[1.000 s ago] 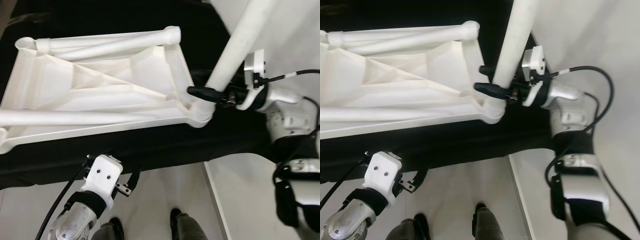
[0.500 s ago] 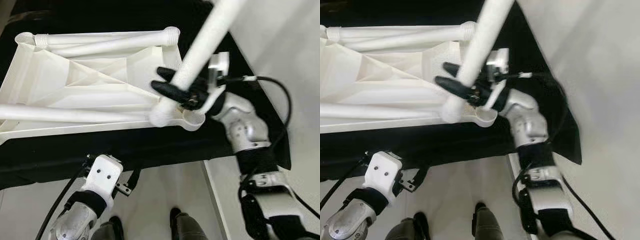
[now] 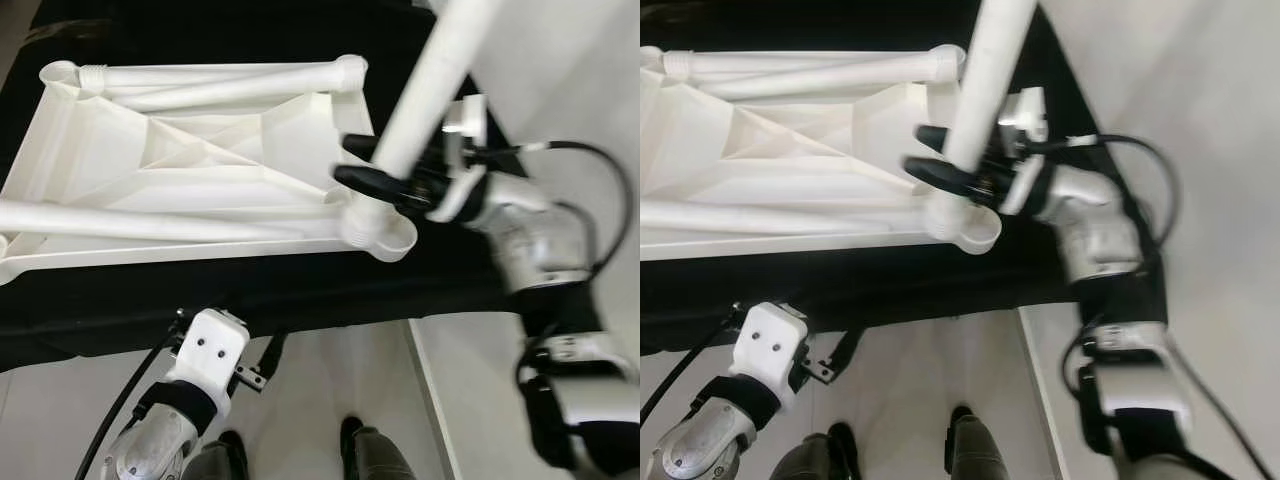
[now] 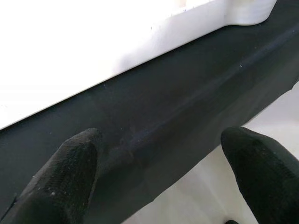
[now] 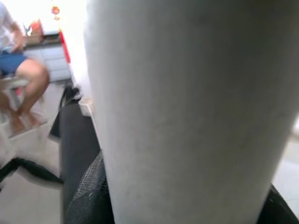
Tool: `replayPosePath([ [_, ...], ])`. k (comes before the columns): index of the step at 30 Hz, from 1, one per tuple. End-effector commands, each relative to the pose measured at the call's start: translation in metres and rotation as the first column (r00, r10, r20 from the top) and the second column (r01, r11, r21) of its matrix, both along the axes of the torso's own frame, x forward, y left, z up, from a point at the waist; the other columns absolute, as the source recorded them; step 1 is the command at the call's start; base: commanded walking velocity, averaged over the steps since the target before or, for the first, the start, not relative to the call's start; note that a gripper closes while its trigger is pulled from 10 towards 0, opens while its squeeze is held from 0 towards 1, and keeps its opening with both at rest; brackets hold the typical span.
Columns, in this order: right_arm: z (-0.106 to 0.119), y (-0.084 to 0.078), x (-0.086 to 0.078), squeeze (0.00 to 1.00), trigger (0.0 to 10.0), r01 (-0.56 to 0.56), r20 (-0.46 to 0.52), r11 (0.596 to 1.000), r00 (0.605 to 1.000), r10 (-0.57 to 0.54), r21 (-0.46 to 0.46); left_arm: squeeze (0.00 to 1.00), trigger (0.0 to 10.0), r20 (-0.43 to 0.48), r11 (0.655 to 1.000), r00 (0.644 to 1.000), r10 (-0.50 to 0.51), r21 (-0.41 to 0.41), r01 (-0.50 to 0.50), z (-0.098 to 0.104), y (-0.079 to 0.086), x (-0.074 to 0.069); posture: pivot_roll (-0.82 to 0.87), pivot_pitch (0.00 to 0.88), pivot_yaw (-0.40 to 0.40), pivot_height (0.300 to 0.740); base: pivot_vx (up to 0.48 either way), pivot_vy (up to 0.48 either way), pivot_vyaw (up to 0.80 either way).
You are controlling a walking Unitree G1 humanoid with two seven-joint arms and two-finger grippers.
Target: Building children table
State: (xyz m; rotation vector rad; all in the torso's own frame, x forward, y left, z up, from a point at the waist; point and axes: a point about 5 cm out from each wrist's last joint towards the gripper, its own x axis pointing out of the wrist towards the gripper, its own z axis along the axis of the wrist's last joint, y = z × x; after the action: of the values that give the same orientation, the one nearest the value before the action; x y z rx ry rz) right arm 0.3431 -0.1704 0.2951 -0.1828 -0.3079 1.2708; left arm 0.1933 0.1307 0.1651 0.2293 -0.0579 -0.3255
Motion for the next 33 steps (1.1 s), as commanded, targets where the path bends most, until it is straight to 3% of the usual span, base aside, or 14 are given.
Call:
replayPosePath([
  [1, 0.003, -0.012, -0.007, 0.0, 10.0, -0.041, 0.005, 0.999, 0.999, 0.041, -0.028, 0.0, 10.0, -0.037, 1.0, 0.999, -0.006, -0.002, 0.006, -0.006, 0.001, -0.002, -0.21, 0.303, -0.064, 0.74, 0.0, 0.0, 0.0],
  [5, 0.003, -0.015, -0.01, 0.0, 10.0, -0.05, -0.001, 0.998, 0.999, 0.05, -0.041, 0.0, 10.0, -0.038, 1.0, 0.999, -0.009, -0.002, 0.009, -0.006, 0.001, -0.002, -0.21, 0.303, -0.064, 0.74, 0.0, 0.0, 0.0],
  [9, -0.003, -0.017, 0.005, 0.0, 10.0, 0.113, 0.034, 0.99, 0.993, -0.11, -0.086, 0.0, 10.0, -0.039, 1.0, 0.999, -0.012, 0.0, 0.012, -0.006, 0.001, -0.002, -0.21, 0.309, -0.059, 0.74, 0.0, 0.0, 0.0],
  [15, -0.006, -0.015, 0.006, 0.0, 10.0, 0.119, 0.037, 0.987, 0.993, -0.116, -0.106, 0.0, 10.0, -0.039, 1.0, 0.999, -0.012, 0.001, 0.012, -0.006, 0.001, -0.002, -0.2, 0.313, -0.062, 0.74, 0.0, 0.0, 0.0],
  [18, -0.016, -0.003, 0.002, 0.0, 10.0, 0.057, 0.029, 0.985, 0.998, -0.053, -0.162, 0.0, 10.0, -0.037, 1.0, 0.999, -0.01, 0.002, 0.01, -0.006, 0.001, -0.003, -0.2, 0.318, -0.064, 0.74, 0.0, 0.0, 0.0],
  [22, -0.019, 0.0, 0.001, 0.0, 10.0, 0.037, 0.025, 0.984, 0.999, -0.033, -0.176, 0.0, 10.0, -0.037, 1.0, 0.999, -0.01, 0.002, 0.01, -0.006, 0.001, -0.003, -0.2, 0.319, -0.065, 0.74, 0.0, 0.0, 0.0],
  [24, -0.025, 0.006, -0.004, 0.0, 10.0, -0.033, -0.002, 0.977, 0.999, 0.033, -0.213, 0.0, 10.0, -0.036, 1.0, 0.999, -0.009, 0.002, 0.009, -0.005, 0.001, -0.003, -0.2, 0.321, -0.068, 0.74, 0.0, 0.0, 0.0],
  [30, -0.027, 0.009, -0.008, 0.0, 10.0, -0.081, -0.021, 0.971, 0.997, 0.078, -0.227, 0.0, 10.0, -0.036, 1.0, 0.999, -0.009, 0.002, 0.009, -0.005, 0.001, -0.003, -0.2, 0.324, -0.068, 0.74, 0.0, 0.0, 0.0],
  [33, -0.033, 0.018, -0.014, 0.0, 10.0, -0.171, -0.065, 0.96, 0.985, 0.16, -0.22, 0.0, 10.0, -0.035, 1.0, 0.999, -0.008, 0.002, 0.008, -0.005, 0.001, -0.003, -0.2, 0.327, -0.07, 0.74, 0.0, 0.0, 0.0],
])
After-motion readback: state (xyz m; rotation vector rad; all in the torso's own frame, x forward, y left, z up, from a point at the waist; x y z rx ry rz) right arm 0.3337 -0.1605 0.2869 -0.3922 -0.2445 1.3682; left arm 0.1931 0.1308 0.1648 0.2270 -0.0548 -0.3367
